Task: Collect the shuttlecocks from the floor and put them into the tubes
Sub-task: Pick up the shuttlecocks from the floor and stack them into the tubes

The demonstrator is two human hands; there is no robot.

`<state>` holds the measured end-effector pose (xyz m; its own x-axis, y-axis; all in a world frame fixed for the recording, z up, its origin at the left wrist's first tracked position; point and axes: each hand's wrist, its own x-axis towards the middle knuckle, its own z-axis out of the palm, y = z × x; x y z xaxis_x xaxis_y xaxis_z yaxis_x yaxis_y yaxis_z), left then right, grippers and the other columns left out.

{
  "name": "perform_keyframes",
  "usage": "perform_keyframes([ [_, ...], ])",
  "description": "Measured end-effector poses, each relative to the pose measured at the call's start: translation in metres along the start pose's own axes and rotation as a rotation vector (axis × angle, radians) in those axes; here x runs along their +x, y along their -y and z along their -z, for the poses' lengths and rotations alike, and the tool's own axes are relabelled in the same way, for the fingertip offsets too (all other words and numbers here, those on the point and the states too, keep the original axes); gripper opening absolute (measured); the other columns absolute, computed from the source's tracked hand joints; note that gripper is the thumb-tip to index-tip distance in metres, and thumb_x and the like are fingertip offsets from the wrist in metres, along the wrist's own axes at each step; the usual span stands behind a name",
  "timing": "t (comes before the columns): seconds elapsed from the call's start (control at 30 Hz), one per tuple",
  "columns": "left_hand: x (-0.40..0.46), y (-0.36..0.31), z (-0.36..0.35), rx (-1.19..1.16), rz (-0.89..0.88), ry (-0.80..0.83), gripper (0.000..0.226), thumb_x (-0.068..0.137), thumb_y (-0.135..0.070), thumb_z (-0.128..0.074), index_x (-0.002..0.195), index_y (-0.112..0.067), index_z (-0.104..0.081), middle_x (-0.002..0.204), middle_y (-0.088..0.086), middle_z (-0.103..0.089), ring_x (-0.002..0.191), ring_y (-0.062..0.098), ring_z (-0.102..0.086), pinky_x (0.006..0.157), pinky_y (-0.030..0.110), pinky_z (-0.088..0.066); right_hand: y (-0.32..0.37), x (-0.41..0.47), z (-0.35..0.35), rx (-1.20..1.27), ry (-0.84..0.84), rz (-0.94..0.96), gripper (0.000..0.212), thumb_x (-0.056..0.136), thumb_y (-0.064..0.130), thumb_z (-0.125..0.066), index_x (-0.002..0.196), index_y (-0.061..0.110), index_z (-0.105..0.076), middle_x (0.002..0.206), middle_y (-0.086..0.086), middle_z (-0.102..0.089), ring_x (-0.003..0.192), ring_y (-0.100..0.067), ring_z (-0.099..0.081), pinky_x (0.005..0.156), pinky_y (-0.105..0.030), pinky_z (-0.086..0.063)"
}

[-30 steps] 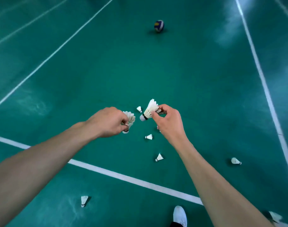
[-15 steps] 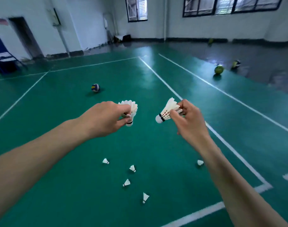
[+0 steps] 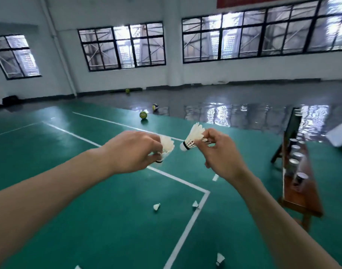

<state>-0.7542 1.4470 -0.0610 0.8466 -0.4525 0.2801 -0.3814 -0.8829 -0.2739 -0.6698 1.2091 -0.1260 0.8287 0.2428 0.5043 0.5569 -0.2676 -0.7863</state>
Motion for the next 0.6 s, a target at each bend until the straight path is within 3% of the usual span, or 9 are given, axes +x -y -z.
perform_keyframes([
  [0.07,0.041,-0.044,0.006,-0.016,-0.082,-0.029,0.018,0.098,-0.041,-0.059,0.101,-0.032,-0.074,0.111,-0.018,-0.066,0.091,0.015,-0.065,0.069,0.029,-0.046,-0.013,-0.016,0.061,-0.068,-0.066,-0.022,0.019,0.099,0.024,-0.067,0.082,0.023,-0.060,0.082,0.004,-0.072,0.041,-0.026,-0.061,0.044,-0.029,-0.045],
  [0.2,0.111,-0.136,0.011,-0.049,-0.203,-0.042,0.017,0.098,-0.043,-0.057,0.102,-0.036,-0.073,0.115,-0.021,-0.063,0.092,0.013,-0.065,0.071,0.035,-0.053,-0.040,-0.055,0.176,-0.209,-0.162,-0.065,0.012,0.098,0.027,-0.070,0.090,0.020,-0.065,0.095,0.008,-0.074,0.048,-0.024,-0.064,0.057,-0.033,-0.048],
  [0.4,0.223,-0.302,0.018,-0.048,-0.375,-0.111,0.016,0.098,-0.043,-0.057,0.103,-0.040,-0.072,0.111,-0.024,-0.065,0.085,0.010,-0.067,0.066,0.031,-0.053,-0.084,-0.142,0.362,-0.317,-0.338,-0.120,0.014,0.095,0.025,-0.074,0.089,0.033,-0.063,0.090,0.016,-0.070,0.059,0.004,-0.055,0.064,-0.024,-0.043],
  [0.5,0.274,-0.374,0.017,-0.018,-0.450,-0.129,0.016,0.097,-0.044,-0.058,0.101,-0.040,-0.073,0.104,-0.023,-0.068,0.079,0.007,-0.066,0.058,0.024,-0.046,-0.110,-0.181,0.439,-0.393,-0.326,-0.132,0.016,0.095,0.026,-0.074,0.087,0.035,-0.064,0.095,0.016,-0.072,0.054,0.006,-0.054,0.062,-0.020,-0.040],
  [0.6,0.321,-0.432,0.015,-0.023,-0.496,-0.120,0.017,0.097,-0.046,-0.059,0.100,-0.038,-0.074,0.100,-0.023,-0.069,0.078,0.004,-0.066,0.057,0.019,-0.034,-0.137,-0.206,0.509,-0.460,-0.356,-0.136,0.012,0.092,0.021,-0.078,0.089,0.031,-0.070,0.107,0.015,-0.073,0.068,0.009,-0.060,0.068,-0.017,-0.040],
])
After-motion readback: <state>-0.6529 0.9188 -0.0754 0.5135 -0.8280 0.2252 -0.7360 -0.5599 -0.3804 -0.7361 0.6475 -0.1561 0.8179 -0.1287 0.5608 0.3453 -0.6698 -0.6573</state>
